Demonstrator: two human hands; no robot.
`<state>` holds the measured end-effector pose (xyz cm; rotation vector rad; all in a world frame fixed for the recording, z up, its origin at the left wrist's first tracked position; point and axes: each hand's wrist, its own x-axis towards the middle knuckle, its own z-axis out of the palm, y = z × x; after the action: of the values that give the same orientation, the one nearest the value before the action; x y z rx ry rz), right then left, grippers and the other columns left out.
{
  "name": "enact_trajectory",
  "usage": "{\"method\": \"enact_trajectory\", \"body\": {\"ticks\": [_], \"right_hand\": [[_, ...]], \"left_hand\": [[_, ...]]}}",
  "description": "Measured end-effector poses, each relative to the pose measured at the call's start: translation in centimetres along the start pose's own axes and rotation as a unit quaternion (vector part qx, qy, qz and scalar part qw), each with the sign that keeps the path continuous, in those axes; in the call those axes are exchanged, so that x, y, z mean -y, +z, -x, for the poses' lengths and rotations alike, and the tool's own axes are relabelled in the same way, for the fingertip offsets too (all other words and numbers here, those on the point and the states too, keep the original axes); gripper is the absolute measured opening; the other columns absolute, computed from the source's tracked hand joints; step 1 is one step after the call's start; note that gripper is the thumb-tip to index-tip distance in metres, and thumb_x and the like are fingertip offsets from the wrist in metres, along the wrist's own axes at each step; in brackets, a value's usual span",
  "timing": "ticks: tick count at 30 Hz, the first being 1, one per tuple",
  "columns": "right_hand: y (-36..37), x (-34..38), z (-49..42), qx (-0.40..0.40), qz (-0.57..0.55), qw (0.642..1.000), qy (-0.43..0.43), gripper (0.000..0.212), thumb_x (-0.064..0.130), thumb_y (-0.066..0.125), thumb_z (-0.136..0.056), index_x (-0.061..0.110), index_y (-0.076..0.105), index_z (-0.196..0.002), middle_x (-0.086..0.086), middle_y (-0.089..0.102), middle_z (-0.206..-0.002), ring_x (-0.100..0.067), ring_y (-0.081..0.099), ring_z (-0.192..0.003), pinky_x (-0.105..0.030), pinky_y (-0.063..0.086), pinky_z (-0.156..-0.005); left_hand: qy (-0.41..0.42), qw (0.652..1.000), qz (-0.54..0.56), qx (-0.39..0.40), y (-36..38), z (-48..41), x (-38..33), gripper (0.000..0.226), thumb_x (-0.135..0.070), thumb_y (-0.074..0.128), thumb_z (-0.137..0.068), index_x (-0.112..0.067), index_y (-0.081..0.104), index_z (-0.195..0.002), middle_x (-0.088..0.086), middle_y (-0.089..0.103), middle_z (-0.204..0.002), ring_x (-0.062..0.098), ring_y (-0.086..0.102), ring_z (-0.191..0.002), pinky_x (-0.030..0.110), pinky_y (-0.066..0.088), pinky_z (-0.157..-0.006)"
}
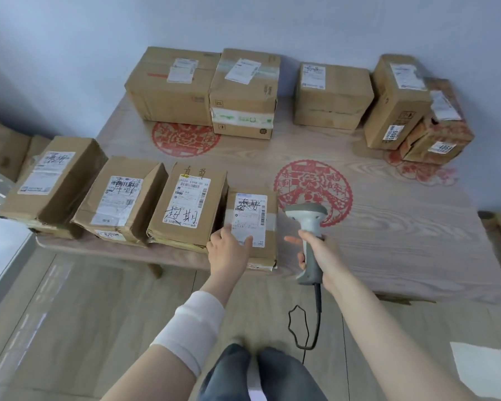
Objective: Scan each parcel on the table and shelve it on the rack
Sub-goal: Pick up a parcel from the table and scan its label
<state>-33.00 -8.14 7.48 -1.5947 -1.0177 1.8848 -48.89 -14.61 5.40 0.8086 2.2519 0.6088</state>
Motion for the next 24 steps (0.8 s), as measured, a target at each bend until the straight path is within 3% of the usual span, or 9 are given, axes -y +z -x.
{"method": "enact_trajectory", "body": {"ticks": [4,8,10,12,16,20,24], "right_hand": [[-3.1,-0.3,-2.4,-0.001,0.041,0.999,-0.013,0.01,0.021,0.059,-0.09,0.011,0.061,-0.092,-0.007,0.073,-0.101,-0.01,0.045,-0.036,-0.022,0.04,-0.04],[-5.6,-0.3,-4.0,-0.005,0.09,0.996,0.006,0.024,0.023,0.063,-0.087,0.003,0.062,-0.101,-0.03,0.068,-0.094,-0.012,0.045,-0.034,-0.024,0.038,-0.041],[-5.6,-0.5,-4.8,0.015,0.104,0.994,0.021,0.028,0.023,0.064,-0.087,0.002,0.059,-0.105,-0.021,0.066,-0.065,-0.014,0.046,-0.034,-0.023,0.038,-0.04],[-4.8,-0.9,-5.3,0.04,0.116,0.992,0.037,0.023,0.023,0.065,-0.086,0.006,0.057,-0.099,-0.007,0.057,-0.05,-0.015,0.047,-0.035,-0.023,0.039,-0.042],[-2.8,-2.5,-5.8,0.044,0.102,0.993,0.038,0.019,0.019,0.069,-0.084,0.009,0.053,-0.082,-0.003,0.052,-0.046,-0.013,0.046,-0.036,-0.023,0.038,-0.043],[-2.7,-2.6,-5.6,0.017,0.117,0.993,-0.008,0.021,0.013,0.072,-0.08,0.011,0.052,-0.078,0.0,0.051,-0.044,-0.01,0.046,-0.033,-0.021,0.038,-0.039],[-4.5,-0.2,-4.6,0.008,0.132,0.99,-0.047,0.02,0.009,0.07,-0.081,0.011,0.05,-0.077,0.002,0.051,-0.041,-0.009,0.044,-0.03,-0.019,0.037,-0.038]], "left_hand": [[-0.043,0.999,0.002,-0.027,2.7,-0.2,-0.5,0.066,-0.041,0.054,-0.09,-0.013,0.027,-0.144,0.013,0.037,-0.143,0.033,0.034,-0.132,0.043,0.028,-0.106],[-0.095,0.981,0.168,-0.025,4.1,-0.8,0.0,0.073,-0.039,0.058,-0.088,-0.006,0.025,-0.144,0.011,0.039,-0.145,0.028,0.038,-0.132,0.041,0.032,-0.108],[-0.122,0.964,0.234,-0.029,4.5,-0.9,0.5,0.076,-0.041,0.058,-0.088,-0.004,0.023,-0.145,0.01,0.038,-0.147,0.026,0.038,-0.133,0.034,0.033,-0.105],[-0.144,0.953,0.267,-0.027,4.8,-1.1,1.3,0.073,-0.042,0.057,-0.089,-0.005,0.027,-0.144,0.008,0.039,-0.146,0.025,0.04,-0.131,0.034,0.034,-0.103],[-0.148,0.924,0.353,-0.003,6.0,-1.1,2.0,0.052,-0.042,0.06,-0.086,-0.013,0.047,-0.128,0.003,0.058,-0.125,0.015,0.056,-0.102,0.027,0.041,-0.083],[-0.162,0.894,0.417,-0.002,6.8,-0.7,1.5,0.064,-0.046,0.065,-0.081,-0.015,0.038,-0.129,-0.001,0.055,-0.12,0.013,0.056,-0.102,0.026,0.041,-0.081],[-0.128,0.876,0.46,0.062,6.2,0.2,-0.4,0.065,-0.048,0.066,-0.079,-0.025,0.03,-0.128,-0.01,0.053,-0.117,0.005,0.053,-0.102,0.027,0.041,-0.075]]}}
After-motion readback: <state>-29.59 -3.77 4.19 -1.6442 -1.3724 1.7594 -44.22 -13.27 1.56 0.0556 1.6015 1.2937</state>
